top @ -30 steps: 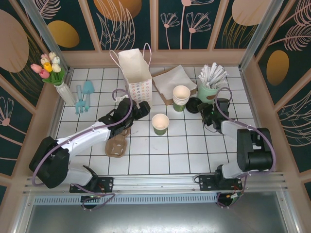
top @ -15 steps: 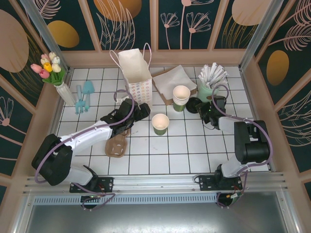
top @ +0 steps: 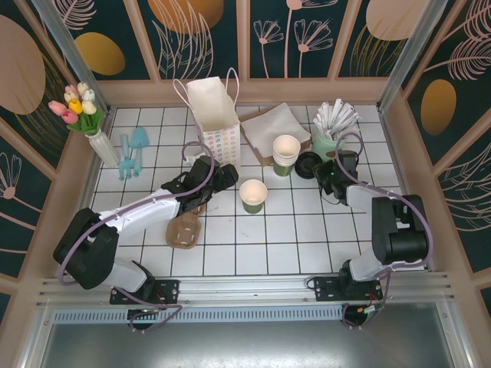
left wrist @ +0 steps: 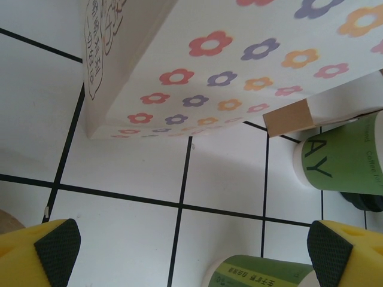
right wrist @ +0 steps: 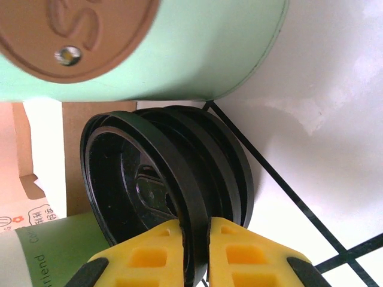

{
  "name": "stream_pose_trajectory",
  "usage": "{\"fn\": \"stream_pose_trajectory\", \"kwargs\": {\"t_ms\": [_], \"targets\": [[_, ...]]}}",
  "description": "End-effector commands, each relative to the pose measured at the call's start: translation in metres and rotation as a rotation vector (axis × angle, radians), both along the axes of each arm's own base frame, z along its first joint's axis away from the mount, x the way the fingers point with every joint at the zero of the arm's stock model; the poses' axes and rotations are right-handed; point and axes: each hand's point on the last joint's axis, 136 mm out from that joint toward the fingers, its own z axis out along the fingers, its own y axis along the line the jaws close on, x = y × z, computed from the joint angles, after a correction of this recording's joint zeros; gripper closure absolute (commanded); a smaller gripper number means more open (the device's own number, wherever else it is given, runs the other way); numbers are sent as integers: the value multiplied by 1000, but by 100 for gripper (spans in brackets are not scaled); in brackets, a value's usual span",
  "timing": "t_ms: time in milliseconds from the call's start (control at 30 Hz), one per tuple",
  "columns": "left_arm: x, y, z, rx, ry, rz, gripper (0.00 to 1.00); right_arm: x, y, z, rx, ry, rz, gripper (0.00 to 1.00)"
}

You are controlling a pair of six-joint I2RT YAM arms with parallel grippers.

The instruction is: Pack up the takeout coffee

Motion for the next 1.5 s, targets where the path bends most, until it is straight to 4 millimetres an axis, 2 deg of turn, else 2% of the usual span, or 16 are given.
{"fn": "stream_pose_trajectory", "kwargs": {"t_ms": [0, 267, 367, 533, 667, 800, 933, 1067, 1200, 1467], "targets": [[5, -6, 10, -10, -12, -7, 1, 0, -1, 14, -61, -53, 16, 88], [7, -6, 17, -7, -54, -27, 1, -5, -4, 24, -228, -134, 82, 93], [8, -4, 32, -28, -125, -30, 1, -14, -5, 30, -301, -173, 109, 94], [8, -4, 74, -14, -305, -109, 1, -39, -10, 55, -450, -276, 157, 95], [0, -22, 121, 40, -500, -318, 1, -58, -14, 82, -533, -366, 187, 95], [-5, -47, 152, 63, -611, -494, 1, -66, -11, 112, -578, -458, 224, 95], [-18, -97, 177, -58, -650, -754, 2, -63, 4, 142, -612, -550, 267, 95], [-5, -121, 196, -89, -651, -763, 1, -52, 17, 169, -667, -595, 256, 95], [-3, -135, 208, -78, -692, -738, 2, -40, 24, 187, -680, -579, 207, 96], [11, -156, 197, 1, -663, -711, 9, -31, 48, 202, -666, -589, 209, 95]]}}
